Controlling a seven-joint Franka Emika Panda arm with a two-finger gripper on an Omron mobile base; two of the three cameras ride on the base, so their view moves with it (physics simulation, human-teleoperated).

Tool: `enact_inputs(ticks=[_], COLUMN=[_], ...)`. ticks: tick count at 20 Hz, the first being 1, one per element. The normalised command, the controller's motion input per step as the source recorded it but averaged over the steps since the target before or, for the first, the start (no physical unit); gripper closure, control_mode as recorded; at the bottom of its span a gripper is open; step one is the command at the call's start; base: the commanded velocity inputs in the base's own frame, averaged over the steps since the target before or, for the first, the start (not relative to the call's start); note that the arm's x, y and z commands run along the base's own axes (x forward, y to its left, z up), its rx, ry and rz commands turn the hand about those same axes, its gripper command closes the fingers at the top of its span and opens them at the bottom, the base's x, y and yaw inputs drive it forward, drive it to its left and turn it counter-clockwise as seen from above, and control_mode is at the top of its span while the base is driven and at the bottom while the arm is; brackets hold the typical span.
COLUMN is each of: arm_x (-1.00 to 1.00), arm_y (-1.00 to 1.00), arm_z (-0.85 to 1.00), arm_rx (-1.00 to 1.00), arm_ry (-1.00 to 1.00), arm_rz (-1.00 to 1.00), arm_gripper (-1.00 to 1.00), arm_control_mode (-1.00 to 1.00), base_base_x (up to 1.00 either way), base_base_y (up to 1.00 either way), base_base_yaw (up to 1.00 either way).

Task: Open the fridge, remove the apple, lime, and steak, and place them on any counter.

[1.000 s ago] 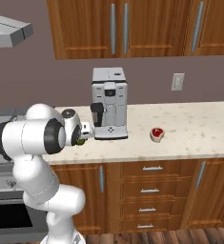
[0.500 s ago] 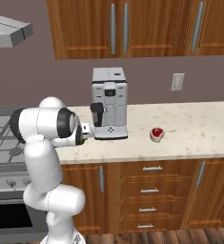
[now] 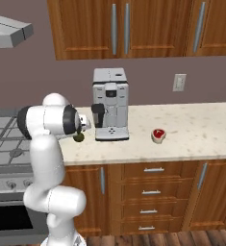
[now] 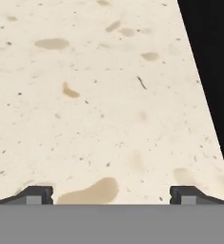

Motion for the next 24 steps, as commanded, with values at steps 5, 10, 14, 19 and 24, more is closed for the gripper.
enact_inputs(ticks=[5, 10, 14, 19, 24], arm_x=[-0.75, -0.92, -1.00, -1.00, -0.99], arm_y=[-0.61, -0.34, -0.02, 0.00, -0.19], arm_z=[1.00, 1.00, 1.00, 1.00, 1.00], arm_rx=[0.06, 0.05, 0.01, 0.00, 0.00], arm_ry=[-0.35, -0.20, -0.03, 0.03, 0.30], arm_rz=[0.00, 0.00, 0.00, -0.01, -0.10], arm_gripper=[-1.00, -1.00, -1.00, -1.00, -1.00], arm_control_mode=[-1.00, -1.00, -1.00, -1.00, -1.00], base_base_x=[0.00, 0.00, 0.00, 0.00, 0.00], base_base_y=[0.00, 0.00, 0.00, 0.00, 0.00], base_base_yaw=[0.00, 0.00, 0.00, 0.00, 0.00])
